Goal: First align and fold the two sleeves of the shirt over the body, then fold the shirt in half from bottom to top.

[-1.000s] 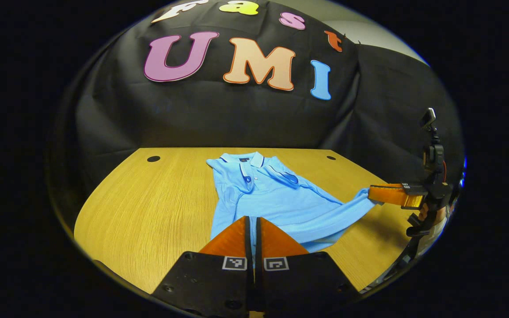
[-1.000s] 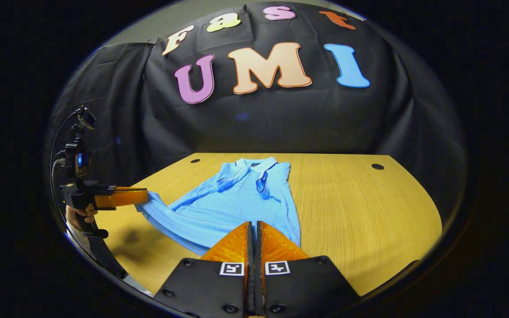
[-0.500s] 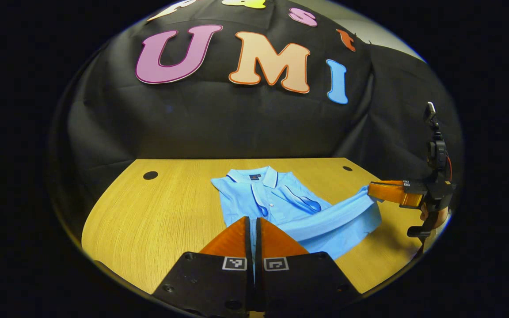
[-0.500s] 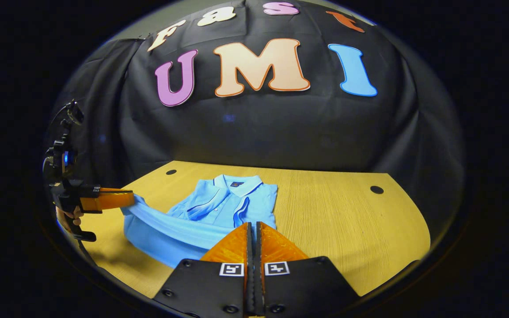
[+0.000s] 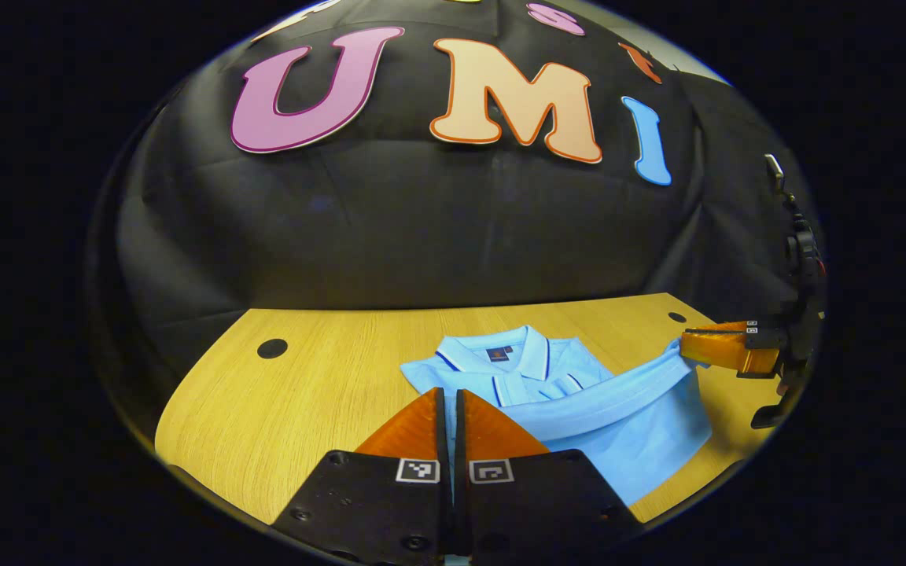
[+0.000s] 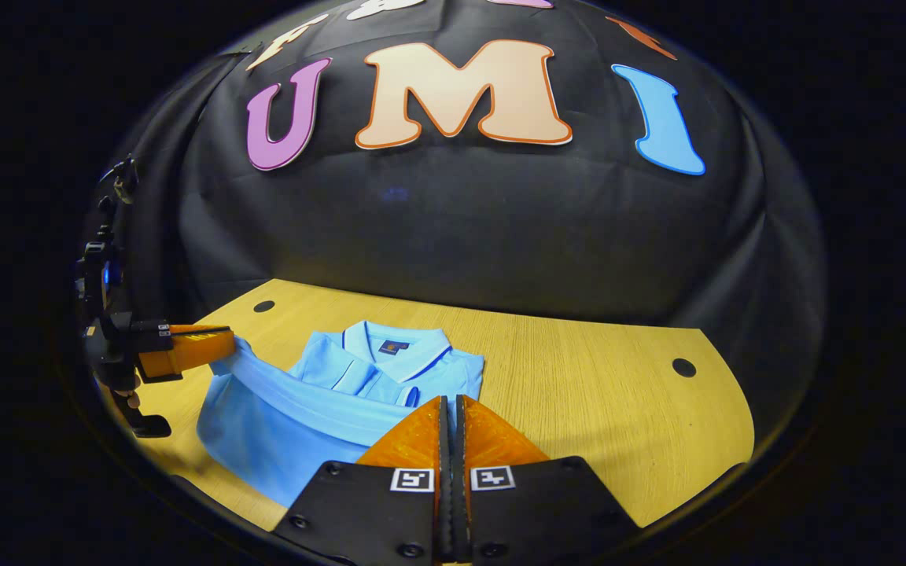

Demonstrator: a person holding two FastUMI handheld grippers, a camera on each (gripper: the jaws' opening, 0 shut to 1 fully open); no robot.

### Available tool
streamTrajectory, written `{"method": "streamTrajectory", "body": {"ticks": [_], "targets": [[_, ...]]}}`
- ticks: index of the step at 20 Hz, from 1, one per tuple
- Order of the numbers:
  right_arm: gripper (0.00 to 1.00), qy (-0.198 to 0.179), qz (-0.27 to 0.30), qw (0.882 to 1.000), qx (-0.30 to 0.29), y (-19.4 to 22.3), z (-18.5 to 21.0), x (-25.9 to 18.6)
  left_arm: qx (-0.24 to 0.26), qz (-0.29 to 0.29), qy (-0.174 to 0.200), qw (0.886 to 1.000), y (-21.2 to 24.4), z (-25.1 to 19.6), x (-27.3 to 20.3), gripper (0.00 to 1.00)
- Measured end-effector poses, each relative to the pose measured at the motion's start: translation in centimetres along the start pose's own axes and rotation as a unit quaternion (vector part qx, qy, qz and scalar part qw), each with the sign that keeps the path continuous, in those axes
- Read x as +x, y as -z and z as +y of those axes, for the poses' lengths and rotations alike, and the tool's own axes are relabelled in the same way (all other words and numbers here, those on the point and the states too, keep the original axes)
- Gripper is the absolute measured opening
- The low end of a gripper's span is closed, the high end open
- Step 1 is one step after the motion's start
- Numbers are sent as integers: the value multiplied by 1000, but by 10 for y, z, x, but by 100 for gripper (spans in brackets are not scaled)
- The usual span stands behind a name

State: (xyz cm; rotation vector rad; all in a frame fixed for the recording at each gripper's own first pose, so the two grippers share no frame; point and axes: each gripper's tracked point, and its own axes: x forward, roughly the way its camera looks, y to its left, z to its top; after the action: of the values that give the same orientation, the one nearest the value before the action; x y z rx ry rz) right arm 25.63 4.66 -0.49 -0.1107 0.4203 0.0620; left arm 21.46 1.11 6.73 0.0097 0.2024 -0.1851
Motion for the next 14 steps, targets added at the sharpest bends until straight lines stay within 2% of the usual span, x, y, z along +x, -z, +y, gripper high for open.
{"method": "streamTrajectory", "body": {"ticks": [7,14], "targets": [[2,19,17,999,33,5,-10,65,22,7,-33,999,-8,18,68,0],[4,22,29,997,62,21,-18,92,28,34,-58,997,15,25,94,2]]}}
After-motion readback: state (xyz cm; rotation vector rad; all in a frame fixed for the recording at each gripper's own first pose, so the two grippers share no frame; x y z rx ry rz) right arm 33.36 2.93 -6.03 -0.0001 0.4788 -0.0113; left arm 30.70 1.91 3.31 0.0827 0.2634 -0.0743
